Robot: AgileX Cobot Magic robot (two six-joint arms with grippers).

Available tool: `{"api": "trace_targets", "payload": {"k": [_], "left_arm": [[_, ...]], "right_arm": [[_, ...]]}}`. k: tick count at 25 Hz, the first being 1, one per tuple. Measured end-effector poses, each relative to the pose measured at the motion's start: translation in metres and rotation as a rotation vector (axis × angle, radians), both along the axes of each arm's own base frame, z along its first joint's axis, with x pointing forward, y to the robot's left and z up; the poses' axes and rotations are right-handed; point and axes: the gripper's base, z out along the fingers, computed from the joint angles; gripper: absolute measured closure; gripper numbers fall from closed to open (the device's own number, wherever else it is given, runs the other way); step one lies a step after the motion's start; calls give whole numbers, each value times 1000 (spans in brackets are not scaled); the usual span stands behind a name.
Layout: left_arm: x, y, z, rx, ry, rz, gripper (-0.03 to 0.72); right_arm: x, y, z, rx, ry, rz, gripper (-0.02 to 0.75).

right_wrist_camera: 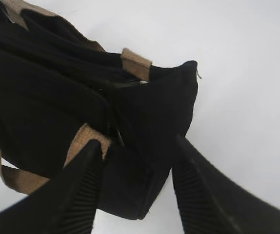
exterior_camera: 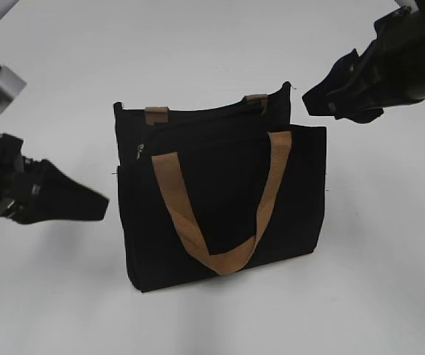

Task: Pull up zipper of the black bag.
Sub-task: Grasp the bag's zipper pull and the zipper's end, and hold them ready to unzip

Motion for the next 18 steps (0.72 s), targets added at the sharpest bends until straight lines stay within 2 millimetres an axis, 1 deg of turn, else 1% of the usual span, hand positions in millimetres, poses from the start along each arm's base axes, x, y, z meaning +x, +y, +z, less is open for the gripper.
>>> {"api": "trace_targets", "payload": {"k": [2,4,5,8,10,12,15,16,18], "left_arm": [[1,11,-12,163,63,63,442],[9,25,-21,309,98,241,442],[14,33,-24,357,88,351,442],[27,47,-25,379,-3,605,442],[25,49,-32,395,-56,678,442],[16,41,-40,418,-98,688,442],[-4,24,-54,447,-141,635,442],[-11,17,-56,447,-162,611,442],[-21,6,-52,430,-244,590,442]], "right_arm": [[0,0,0,7,6,-1,369],[-1,1,0,9,14,0,369],[-1,1,-1,8,18,1,369],[-2,1,-1,6,29,5,369],[-3,1,-2,3,38,9,369],[-4,1,-3,0,49,13,369],[-4,1,-3,-2,56,16,369],[-4,1,-3,-2,56,16,369],[-4,1,-3,-2,56,16,369]]}}
